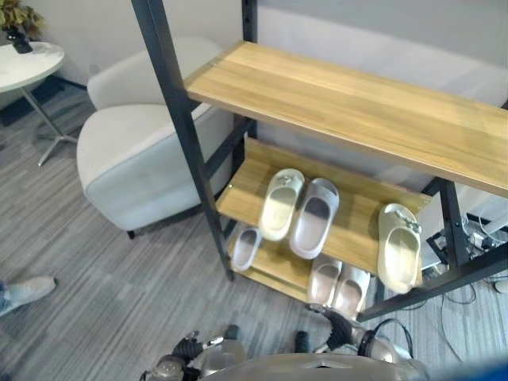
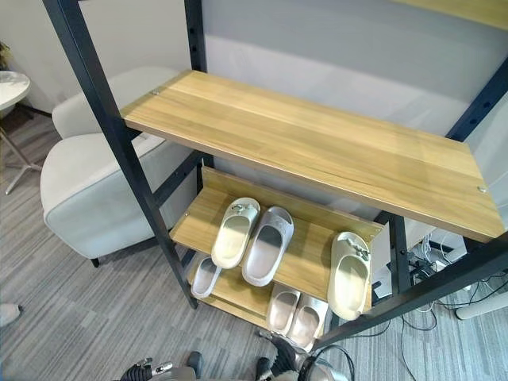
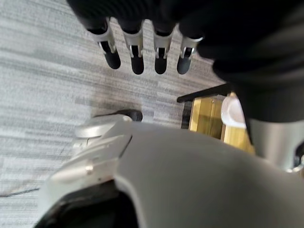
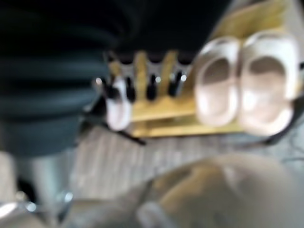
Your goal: Arrange the slippers neatly on the shoe rack.
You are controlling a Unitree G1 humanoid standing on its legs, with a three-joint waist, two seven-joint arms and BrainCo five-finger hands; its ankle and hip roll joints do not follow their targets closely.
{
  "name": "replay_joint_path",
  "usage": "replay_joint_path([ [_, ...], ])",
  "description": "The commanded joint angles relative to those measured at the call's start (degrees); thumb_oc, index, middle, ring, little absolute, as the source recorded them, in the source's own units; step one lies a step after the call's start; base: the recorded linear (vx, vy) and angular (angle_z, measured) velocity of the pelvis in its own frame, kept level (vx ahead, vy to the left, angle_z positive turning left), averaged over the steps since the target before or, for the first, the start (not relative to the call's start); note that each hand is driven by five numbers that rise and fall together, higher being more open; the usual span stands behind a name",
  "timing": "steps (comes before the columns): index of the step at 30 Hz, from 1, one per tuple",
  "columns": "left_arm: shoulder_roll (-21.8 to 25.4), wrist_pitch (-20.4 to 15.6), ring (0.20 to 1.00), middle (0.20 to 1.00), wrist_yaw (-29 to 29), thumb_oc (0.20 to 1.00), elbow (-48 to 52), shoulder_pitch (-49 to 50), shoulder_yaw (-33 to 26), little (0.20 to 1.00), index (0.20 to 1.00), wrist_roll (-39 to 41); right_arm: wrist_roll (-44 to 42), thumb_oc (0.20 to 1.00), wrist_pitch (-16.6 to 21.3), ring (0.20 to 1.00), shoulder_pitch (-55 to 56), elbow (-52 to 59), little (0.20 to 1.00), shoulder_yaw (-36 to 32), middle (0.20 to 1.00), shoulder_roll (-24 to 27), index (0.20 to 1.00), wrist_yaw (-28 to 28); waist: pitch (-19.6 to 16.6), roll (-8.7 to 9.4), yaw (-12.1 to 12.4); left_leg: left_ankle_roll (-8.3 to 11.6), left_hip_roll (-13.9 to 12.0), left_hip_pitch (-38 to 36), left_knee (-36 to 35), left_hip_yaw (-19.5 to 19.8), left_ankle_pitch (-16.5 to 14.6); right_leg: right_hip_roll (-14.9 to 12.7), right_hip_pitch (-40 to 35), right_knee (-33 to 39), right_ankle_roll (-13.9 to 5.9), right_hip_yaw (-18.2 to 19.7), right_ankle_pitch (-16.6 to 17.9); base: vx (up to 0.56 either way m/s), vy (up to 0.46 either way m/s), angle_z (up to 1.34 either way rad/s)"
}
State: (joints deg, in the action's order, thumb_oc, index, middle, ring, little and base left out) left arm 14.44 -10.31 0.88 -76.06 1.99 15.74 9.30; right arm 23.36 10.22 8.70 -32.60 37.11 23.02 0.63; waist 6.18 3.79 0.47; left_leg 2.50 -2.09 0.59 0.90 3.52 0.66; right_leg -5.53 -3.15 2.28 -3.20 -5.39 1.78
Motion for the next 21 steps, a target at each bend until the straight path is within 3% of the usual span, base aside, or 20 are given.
replay_joint_path([
  [1,-1.98,-0.44,1.000,1.000,0.91,1.000,-1.09,-1.79,1.86,1.000,1.000,-2.68,0.63,1.000,2.79,1.000,-4.68,6.45,1.000,-2.73,1.000,1.27,1.000,4.62,-0.63,-1.15,0.73,0.46,-1.39,-2.46,1.31,0.12,-3.53,-1.51,0.48,-4.46,-3.67,-0.28,-4.00,0.08,0.081,0.01],
  [2,-2.11,-0.58,1.000,1.000,1.03,1.000,-0.46,-1.42,1.51,1.000,1.000,-2.12,0.86,1.000,1.93,1.000,-1.99,18.78,1.000,-5.71,1.000,3.56,1.000,2.98,-1.08,-1.07,0.33,0.24,-1.17,-2.77,0.88,-0.31,-3.64,-1.77,0.64,-4.38,-4.01,-0.10,-3.72,0.07,0.079,-0.03],
  [3,-2.06,-1.06,1.000,1.000,0.78,1.000,0.24,-1.02,1.42,1.000,1.000,-1.75,1.21,1.000,2.79,1.000,-0.24,24.25,1.000,-8.26,1.000,5.70,1.000,2.50,-1.23,-1.02,0.16,-0.01,-1.09,-3.20,0.56,-0.73,-3.84,-1.94,0.67,-4.50,-4.26,0.06,-3.57,0.06,0.066,-0.06],
  [6,-1.98,-0.99,1.000,1.000,0.69,1.000,0.62,-1.18,1.31,1.000,1.000,-1.15,2.47,1.000,2.04,1.000,1.16,29.16,1.000,-14.27,1.000,8.21,1.000,5.37,-1.81,-1.21,-0.07,-0.64,-0.68,-4.14,-0.82,-1.46,-3.86,-2.26,0.62,-4.48,-4.83,0.23,-3.28,0.05,0.058,-0.15],
  [14,-2.92,-0.92,1.000,1.000,0.69,1.000,-1.41,-1.05,0.98,1.000,1.000,-2.00,1.96,1.000,3.85,1.000,2.79,38.03,1.000,-21.47,1.000,10.88,1.000,9.21,-2.59,-1.66,-0.63,-1.18,0.46,-5.68,-4.37,-1.75,-3.20,-2.94,0.57,-3.98,-5.77,-0.19,-3.04,0.03,0.049,-0.03],
  [21,-3.23,-0.22,1.000,1.000,0.85,1.000,-1.39,-1.35,-0.05,1.000,1.000,-3.35,8.45,1.000,0.46,1.000,1.75,30.67,1.000,-22.20,1.000,10.02,1.000,12.68,-2.86,-1.46,0.03,-1.61,0.81,-5.83,-4.83,-1.82,-2.86,-3.11,0.09,-2.71,-5.74,-0.43,-2.22,0.01,0.011,-0.02],
])
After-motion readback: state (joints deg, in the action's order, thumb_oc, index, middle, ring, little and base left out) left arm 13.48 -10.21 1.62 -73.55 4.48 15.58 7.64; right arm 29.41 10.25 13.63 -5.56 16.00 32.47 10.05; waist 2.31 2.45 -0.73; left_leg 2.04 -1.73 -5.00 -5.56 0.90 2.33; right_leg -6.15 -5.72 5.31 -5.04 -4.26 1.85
